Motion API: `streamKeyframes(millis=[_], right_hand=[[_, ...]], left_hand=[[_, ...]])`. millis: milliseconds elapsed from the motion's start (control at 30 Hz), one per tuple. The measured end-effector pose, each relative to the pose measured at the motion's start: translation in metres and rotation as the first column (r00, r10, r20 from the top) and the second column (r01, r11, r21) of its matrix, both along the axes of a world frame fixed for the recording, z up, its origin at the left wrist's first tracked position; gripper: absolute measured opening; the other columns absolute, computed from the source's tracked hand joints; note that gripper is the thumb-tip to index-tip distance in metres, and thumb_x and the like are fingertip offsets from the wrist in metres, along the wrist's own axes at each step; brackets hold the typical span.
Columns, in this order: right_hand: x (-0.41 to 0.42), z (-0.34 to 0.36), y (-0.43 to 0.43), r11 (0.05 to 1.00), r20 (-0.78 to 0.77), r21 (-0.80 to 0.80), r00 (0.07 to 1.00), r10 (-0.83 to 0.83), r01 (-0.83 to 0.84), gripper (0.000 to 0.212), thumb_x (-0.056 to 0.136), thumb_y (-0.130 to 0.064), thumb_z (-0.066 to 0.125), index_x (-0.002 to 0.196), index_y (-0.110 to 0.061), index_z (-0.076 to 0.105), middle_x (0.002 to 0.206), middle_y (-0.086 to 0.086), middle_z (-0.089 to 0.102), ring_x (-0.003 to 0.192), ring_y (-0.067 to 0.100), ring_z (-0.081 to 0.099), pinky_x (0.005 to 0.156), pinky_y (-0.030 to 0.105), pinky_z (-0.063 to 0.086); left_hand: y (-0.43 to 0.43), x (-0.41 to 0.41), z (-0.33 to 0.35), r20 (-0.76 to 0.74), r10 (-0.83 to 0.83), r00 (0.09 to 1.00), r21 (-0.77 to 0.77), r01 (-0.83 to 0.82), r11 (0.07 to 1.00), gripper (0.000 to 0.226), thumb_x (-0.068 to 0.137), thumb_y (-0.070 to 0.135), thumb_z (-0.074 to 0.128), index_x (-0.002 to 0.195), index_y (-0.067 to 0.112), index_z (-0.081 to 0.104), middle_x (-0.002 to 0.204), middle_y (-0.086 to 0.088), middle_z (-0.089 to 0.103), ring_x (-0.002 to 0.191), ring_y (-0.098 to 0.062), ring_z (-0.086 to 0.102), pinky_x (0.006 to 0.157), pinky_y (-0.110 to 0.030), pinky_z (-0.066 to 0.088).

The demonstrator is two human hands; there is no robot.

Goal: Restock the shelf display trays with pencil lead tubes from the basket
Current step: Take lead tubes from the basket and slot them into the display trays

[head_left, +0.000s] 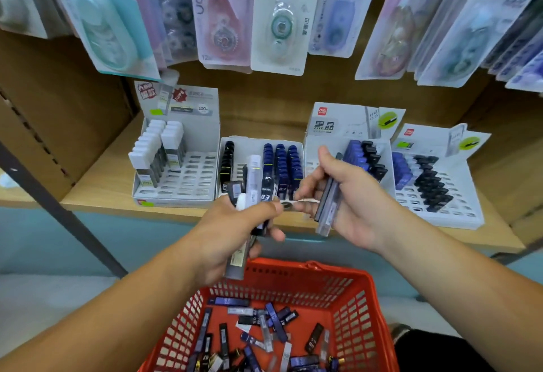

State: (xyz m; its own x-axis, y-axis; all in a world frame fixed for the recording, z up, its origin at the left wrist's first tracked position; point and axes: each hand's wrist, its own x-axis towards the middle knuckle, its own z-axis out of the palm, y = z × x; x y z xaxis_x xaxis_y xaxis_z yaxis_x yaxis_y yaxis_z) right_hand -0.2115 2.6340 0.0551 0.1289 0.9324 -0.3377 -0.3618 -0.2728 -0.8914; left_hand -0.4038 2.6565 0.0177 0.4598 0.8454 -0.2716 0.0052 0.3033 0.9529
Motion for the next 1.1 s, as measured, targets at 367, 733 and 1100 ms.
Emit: streamKeyframes(millis=[367,733,1100], right_hand=[[0.006,-0.021,-0.009,1.000,0.184,-0.029,0.983,0.010,-0.005,0.055,0.087,-0.073,0.063,0.088,-0.018,0.067,0.097,0.002,0.075,0.090,0.024,0.072,0.083,0.044,0.055],[0.060,-0.008,-0.020,0.997,0.361,-0.009,0.930,0.069,-0.070,0.022,0.097,-0.029,0.069,0.104,-0.009,0.073,0.055,0.010,0.051,0.040,0.016,0.031,0.044,0.025,0.018],[0.106,-0.001,-0.035,0.992,0.528,-0.058,0.840,0.124,-0.110,0.014,0.100,-0.022,0.068,0.106,-0.010,0.070,0.086,0.018,0.076,0.043,0.015,0.042,0.040,0.019,0.025]], left_hand=[[-0.017,0.048,-0.007,0.007,-0.079,0.997,0.016,0.079,0.997,0.023,0.092,0.025,0.077,0.109,0.010,0.070,0.071,-0.011,0.069,0.059,-0.023,0.060,0.048,-0.030,0.038],[-0.002,0.046,-0.011,0.010,-0.118,0.993,0.048,0.117,0.992,0.015,0.097,0.012,0.069,0.106,0.000,0.067,0.095,-0.021,0.077,0.061,-0.021,0.057,0.046,-0.028,0.035],[0.001,0.089,-0.025,-0.015,0.022,1.000,-0.075,-0.023,0.997,0.029,0.095,0.025,0.074,0.116,0.005,0.069,0.098,-0.018,0.078,0.078,-0.024,0.069,0.052,-0.031,0.038]])
